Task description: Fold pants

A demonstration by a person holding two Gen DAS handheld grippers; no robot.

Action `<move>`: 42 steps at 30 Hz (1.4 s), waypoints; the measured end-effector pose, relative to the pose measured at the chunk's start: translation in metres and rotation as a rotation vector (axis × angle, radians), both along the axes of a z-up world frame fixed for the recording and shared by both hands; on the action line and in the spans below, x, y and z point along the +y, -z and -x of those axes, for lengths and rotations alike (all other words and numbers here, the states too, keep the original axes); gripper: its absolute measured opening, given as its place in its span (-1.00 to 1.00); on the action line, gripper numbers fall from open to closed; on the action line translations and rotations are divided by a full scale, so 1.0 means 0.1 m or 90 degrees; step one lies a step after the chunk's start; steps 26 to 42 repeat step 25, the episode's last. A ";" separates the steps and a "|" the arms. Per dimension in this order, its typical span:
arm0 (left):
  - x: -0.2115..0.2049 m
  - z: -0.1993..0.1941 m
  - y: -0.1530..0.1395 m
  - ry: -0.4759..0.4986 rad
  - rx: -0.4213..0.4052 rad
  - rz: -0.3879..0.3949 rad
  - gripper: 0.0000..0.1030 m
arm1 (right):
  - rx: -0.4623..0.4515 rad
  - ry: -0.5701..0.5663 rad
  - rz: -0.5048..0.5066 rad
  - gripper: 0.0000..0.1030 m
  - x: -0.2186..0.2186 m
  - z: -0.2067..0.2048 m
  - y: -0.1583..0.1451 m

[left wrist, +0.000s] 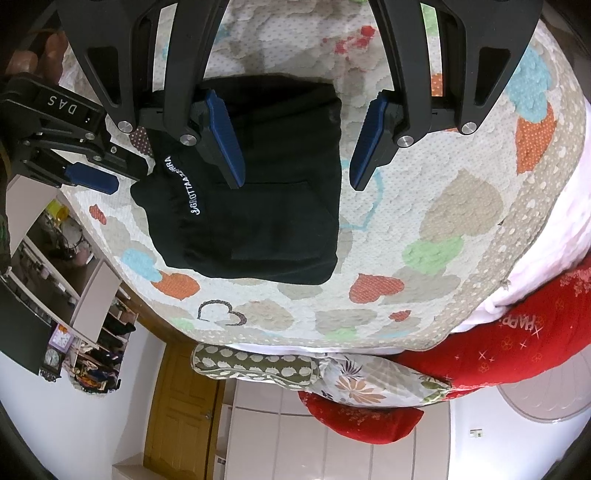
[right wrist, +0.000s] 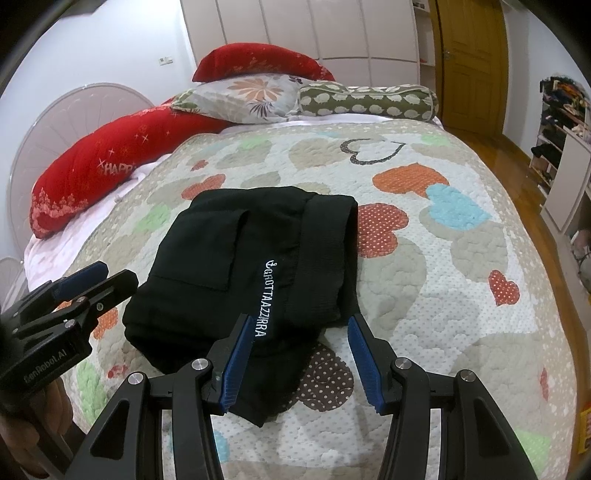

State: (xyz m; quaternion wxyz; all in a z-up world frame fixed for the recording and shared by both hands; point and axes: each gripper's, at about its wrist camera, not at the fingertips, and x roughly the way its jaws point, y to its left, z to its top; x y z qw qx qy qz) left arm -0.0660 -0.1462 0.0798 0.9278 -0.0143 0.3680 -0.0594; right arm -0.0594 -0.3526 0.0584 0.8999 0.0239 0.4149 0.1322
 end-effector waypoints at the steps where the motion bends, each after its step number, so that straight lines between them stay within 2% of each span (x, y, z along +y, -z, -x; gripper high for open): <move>1: 0.00 0.00 0.00 -0.001 -0.002 0.000 0.14 | 0.000 0.002 0.000 -0.01 0.00 0.00 0.00; 13: 0.16 0.07 -0.06 -0.017 -0.017 0.024 0.14 | 0.000 0.009 -0.001 -0.01 -0.02 0.00 0.01; 25: 0.37 0.14 -0.09 -0.045 -0.027 0.027 0.14 | 0.006 0.024 -0.005 -0.01 -0.15 -0.03 0.00; 42: 0.37 0.14 -0.09 -0.045 -0.027 0.027 0.14 | 0.006 0.024 -0.005 -0.01 -0.15 -0.03 0.00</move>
